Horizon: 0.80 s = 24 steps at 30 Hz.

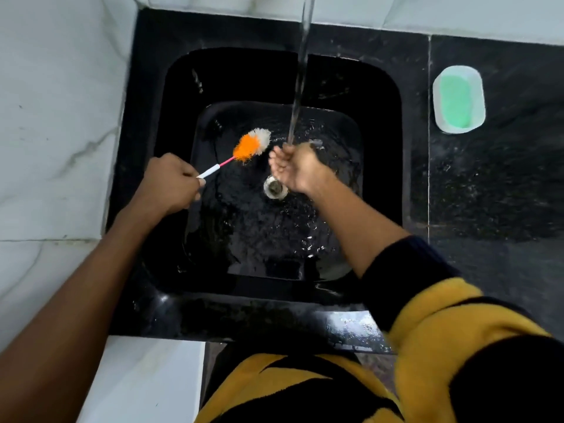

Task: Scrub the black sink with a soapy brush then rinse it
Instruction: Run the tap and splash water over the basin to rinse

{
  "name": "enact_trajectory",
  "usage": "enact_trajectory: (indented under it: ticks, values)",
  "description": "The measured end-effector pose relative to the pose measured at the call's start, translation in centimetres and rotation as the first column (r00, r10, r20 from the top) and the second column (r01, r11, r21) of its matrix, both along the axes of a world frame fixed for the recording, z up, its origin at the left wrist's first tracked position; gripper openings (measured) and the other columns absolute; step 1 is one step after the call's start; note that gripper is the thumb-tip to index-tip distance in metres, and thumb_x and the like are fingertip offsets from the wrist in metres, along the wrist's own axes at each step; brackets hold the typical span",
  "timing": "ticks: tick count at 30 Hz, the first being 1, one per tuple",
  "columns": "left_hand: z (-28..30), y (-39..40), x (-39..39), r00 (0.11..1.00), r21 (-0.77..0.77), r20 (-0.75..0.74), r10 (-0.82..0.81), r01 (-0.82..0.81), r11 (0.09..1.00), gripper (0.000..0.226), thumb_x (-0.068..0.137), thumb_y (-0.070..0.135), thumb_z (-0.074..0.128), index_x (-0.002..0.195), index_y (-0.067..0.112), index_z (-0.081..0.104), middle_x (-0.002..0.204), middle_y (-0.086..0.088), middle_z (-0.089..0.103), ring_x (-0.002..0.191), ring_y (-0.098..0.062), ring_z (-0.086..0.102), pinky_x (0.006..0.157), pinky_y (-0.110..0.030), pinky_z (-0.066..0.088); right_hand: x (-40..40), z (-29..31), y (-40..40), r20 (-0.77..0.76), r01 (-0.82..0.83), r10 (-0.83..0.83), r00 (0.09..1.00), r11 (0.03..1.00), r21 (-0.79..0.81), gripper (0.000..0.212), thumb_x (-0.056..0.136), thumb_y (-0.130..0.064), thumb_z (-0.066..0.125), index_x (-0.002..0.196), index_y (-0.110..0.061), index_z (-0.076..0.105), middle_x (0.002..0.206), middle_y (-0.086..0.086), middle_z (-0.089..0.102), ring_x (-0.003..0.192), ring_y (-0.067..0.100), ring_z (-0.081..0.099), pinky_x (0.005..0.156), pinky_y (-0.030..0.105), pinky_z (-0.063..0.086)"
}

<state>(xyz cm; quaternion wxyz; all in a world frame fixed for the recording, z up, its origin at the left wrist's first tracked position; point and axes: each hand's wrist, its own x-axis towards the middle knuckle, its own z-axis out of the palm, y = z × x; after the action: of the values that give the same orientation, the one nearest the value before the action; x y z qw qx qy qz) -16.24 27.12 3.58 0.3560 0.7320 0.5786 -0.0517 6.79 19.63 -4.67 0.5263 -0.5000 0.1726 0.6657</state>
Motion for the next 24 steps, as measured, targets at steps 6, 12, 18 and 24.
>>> enact_trajectory:
  ticks: [6, 12, 18, 24]
  values:
    - [-0.1, -0.3, -0.2, 1.000, -0.003, -0.028, -0.002, 0.002, 1.000, 0.020, 0.087, 0.012, 0.067, 0.069, 0.012, 0.074, 0.059, -0.008, 0.070, 0.036, -0.013, 0.056, 0.046, -0.017, 0.042, -0.6, 0.6, 1.8, -0.273, 0.434, -0.413, 0.869, 0.901, 0.018, 0.037, 0.100, -0.017, 0.025, 0.066, -0.014, 0.037, 0.053, 0.000, 0.037, 0.041, 0.012, 0.033, 0.033, 0.019, 0.031]
    - [-0.4, -0.7, -0.1, 0.999, -0.003, -0.014, -0.033, 0.033, 0.999, 0.018, 0.087, 0.013, 0.067, 0.070, 0.012, 0.075, 0.057, -0.006, 0.069, 0.043, -0.014, 0.058, 0.056, -0.024, 0.051, 7.4, 0.2, -5.0, -0.443, 0.914, -0.808, 0.389, 0.399, 0.074, 0.034, 0.101, -0.010, 0.034, 0.096, 0.005, 0.063, 0.104, 0.025, 0.066, 0.098, 0.027, 0.067, 0.086, 0.025, 0.056]
    - [-0.4, -0.8, 0.7, 0.999, -0.008, 0.009, -0.044, 0.044, 0.999, 0.023, 0.087, 0.015, 0.068, 0.065, 0.015, 0.073, 0.054, -0.001, 0.069, 0.045, -0.015, 0.061, 0.060, -0.028, 0.054, 2.7, -0.9, -6.5, -0.226, 0.806, -0.795, 0.563, 0.589, -0.063, 0.042, 0.100, -0.014, 0.025, 0.109, 0.007, 0.060, 0.096, 0.023, 0.068, 0.053, 0.028, 0.068, 0.041, 0.027, 0.052]
    - [0.4, -0.9, 0.2, 1.000, 0.006, 0.015, -0.012, 0.012, 1.000, 0.022, 0.088, 0.013, 0.068, 0.067, 0.013, 0.074, 0.054, -0.002, 0.068, 0.039, -0.009, 0.057, 0.055, -0.024, 0.049, -2.0, -0.2, 0.1, -0.239, 0.538, -0.540, 0.807, 0.839, -0.079, 0.038, 0.101, -0.016, 0.029, 0.087, 0.000, 0.060, 0.076, 0.011, 0.061, 0.066, 0.019, 0.058, 0.063, 0.026, 0.049]
